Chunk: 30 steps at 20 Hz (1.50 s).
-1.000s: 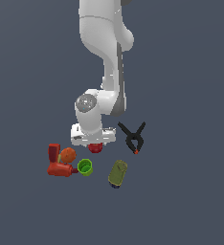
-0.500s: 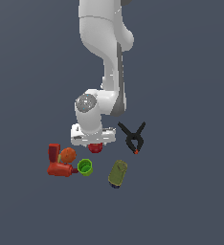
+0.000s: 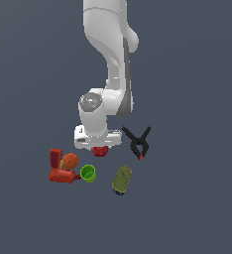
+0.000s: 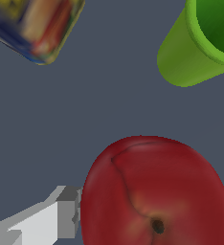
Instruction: Pick up a designated object from a clutter of objects.
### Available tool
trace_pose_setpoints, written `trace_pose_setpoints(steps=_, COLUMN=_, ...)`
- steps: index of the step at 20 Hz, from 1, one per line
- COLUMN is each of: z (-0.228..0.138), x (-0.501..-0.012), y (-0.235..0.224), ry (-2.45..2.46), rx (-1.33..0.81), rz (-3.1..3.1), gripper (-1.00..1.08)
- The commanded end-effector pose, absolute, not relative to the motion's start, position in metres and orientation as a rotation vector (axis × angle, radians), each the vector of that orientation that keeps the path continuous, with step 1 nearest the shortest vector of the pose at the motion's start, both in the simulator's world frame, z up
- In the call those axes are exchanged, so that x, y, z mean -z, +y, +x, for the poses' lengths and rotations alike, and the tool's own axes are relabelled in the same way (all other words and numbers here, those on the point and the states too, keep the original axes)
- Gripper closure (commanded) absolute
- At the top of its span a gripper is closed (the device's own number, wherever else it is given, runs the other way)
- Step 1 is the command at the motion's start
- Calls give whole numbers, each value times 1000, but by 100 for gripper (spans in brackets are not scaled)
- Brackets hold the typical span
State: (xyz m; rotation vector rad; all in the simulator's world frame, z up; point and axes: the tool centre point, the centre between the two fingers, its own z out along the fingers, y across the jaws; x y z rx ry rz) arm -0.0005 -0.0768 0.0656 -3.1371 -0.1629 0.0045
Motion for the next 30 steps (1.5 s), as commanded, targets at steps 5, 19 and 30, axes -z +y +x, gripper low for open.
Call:
trace_pose_setpoints(steps=5, z=2, x=-108, y=-60, ry=-164, rx=1, rz=-3138, gripper=108)
trace_pose_setpoints(steps=19, z=7, x=-252, y=-4, ry=-163, rx=0, rz=-3140, gripper=108)
trace_pose_setpoints(steps=30, z=13, x=-366, y=41, ry=-164, rx=0, rz=-3140, gripper=108)
